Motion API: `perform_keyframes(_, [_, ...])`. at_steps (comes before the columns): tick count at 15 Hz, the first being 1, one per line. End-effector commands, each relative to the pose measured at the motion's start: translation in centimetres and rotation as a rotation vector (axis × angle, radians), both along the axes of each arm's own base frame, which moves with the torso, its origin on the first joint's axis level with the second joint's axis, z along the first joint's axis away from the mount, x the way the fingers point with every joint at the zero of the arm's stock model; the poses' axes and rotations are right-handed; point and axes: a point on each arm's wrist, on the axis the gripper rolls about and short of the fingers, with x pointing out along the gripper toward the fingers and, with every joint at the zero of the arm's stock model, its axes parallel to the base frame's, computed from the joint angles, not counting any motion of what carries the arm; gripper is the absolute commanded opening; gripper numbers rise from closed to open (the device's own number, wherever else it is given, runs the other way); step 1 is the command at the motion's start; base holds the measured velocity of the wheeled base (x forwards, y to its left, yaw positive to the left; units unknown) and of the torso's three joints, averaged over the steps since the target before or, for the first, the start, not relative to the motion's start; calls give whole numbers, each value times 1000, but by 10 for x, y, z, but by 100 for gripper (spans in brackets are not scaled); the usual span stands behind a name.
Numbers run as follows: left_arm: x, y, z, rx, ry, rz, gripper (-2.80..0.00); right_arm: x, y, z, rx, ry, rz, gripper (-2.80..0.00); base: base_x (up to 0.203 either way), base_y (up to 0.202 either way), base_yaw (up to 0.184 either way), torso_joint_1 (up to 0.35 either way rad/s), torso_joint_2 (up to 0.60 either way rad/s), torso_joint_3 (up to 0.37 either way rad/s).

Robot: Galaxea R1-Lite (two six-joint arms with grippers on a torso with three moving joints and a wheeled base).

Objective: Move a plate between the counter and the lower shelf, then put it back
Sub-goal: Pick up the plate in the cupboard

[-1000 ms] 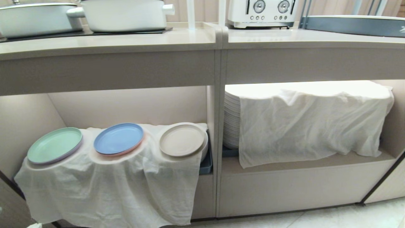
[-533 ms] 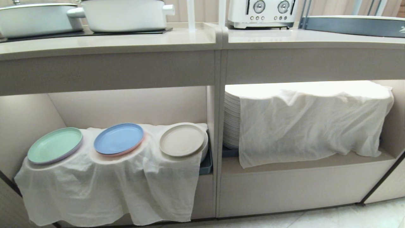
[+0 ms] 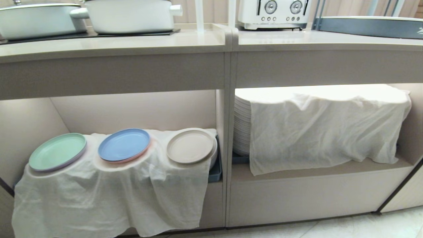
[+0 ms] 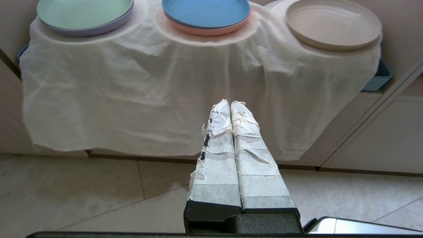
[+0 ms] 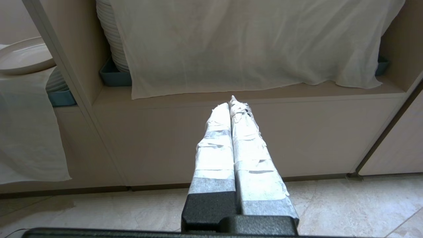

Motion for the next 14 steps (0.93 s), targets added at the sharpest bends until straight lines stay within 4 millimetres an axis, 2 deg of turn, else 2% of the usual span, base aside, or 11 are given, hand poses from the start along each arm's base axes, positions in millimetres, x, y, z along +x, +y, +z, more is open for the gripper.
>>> perform_keyframes(1, [-6,0,-1,1,-52,-16,-280,0,0,0,0,0,0,-280,0,0,0,0,0,0])
perform_keyframes(3, [-12,-1,-7,4,-71,-36,-280,0,0,0,0,0,0,-280,0,0,0,0,0,0])
perform_keyframes(6, [-24,-1,-11,1,-193,-60,-280,0,0,0,0,0,0,-280,0,0,0,0,0,0])
perform_keyframes(14, [-25,-1,-12,-2,-199,-64,-280,0,0,0,0,0,0,-280,0,0,0,0,0,0])
